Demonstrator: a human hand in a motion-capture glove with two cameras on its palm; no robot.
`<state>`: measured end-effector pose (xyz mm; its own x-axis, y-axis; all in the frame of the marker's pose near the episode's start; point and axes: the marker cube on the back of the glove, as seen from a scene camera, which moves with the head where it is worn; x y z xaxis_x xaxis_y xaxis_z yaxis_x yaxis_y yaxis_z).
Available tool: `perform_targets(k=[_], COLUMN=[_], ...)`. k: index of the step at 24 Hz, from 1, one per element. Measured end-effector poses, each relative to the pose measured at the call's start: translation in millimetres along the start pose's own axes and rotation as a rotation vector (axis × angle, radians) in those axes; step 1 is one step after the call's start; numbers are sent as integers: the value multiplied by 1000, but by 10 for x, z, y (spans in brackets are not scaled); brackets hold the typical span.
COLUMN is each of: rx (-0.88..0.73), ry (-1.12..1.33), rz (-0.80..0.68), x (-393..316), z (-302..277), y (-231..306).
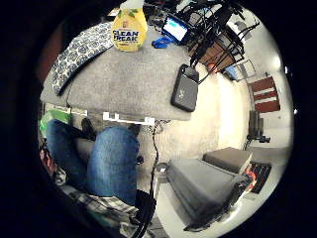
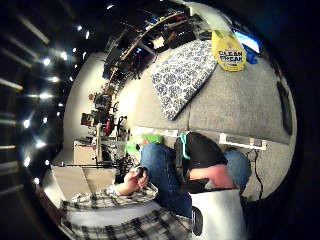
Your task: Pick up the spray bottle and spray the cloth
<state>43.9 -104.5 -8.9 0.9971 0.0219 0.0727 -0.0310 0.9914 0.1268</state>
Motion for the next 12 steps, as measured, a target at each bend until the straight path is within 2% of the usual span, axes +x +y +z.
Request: perform_targets(k=[12], rx=[55], ry=[-283], rz=[74], x=[305], z=[73], y=[-769])
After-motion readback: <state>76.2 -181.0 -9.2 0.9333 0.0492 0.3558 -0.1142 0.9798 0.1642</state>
